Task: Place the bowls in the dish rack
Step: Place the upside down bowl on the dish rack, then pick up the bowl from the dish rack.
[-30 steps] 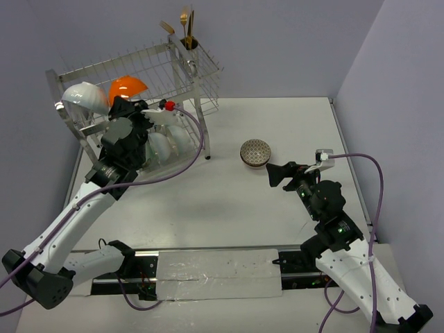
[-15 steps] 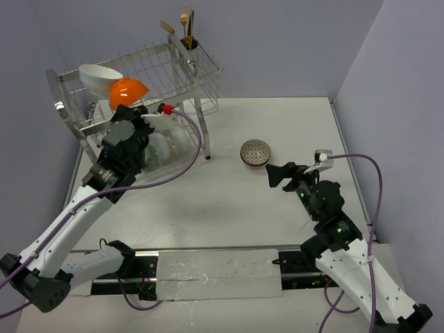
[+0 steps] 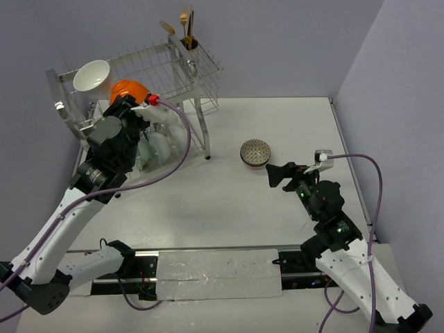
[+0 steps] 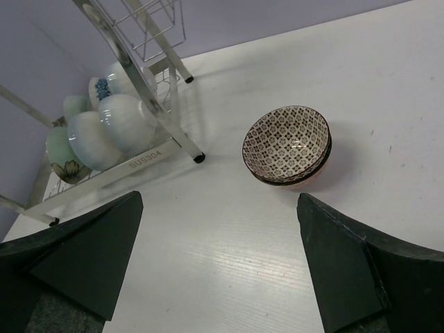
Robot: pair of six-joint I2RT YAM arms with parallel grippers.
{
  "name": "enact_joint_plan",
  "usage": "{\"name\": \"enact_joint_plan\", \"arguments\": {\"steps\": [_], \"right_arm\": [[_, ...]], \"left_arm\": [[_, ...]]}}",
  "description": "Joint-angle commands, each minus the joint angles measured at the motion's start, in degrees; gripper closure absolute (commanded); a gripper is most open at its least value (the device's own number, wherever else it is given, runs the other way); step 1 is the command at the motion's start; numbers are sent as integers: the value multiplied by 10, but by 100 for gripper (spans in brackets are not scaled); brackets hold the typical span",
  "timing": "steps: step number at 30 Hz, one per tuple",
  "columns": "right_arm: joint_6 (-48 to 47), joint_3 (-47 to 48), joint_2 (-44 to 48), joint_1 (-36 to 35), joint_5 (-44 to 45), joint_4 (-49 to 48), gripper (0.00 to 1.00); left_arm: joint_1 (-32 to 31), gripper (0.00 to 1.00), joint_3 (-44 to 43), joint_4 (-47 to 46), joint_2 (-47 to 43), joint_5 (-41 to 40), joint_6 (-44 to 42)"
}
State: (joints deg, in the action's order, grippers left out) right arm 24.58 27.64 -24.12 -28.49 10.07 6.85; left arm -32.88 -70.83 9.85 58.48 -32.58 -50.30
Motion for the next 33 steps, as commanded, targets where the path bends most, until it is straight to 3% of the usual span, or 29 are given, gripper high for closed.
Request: {"name": "enact_joint_plan", "arguments": {"steps": [1, 4, 7, 10, 17, 25, 28, 33], "right_arm": [[-2, -1, -2, -3, 12, -20, 0], [-2, -1, -1, -2, 12, -20, 0], [-2, 0, -2, -2, 12, -20, 0], [-2, 0, -4, -2, 12, -20, 0], [-2, 1, -12, -2, 9, -17, 0], [-4, 2, -29, -2, 7, -16, 1], [-4, 2, -34, -2, 6, -16, 1], [-4, 1, -36, -2, 3, -13, 1]], "left_arm": [[-2, 53, -34, 11, -13, 37, 56], [-2, 44, -57, 18, -13, 37, 98], [-1, 24, -91, 20, -8, 34, 155], [2, 13, -137, 33, 7, 29, 219], [24, 10, -261, 71, 73, -30, 345], [126, 13, -374, 152, 176, -87, 428], [188, 13, -423, 215, 211, -49, 503], [266, 14, -418, 258, 233, -2, 607]]}}
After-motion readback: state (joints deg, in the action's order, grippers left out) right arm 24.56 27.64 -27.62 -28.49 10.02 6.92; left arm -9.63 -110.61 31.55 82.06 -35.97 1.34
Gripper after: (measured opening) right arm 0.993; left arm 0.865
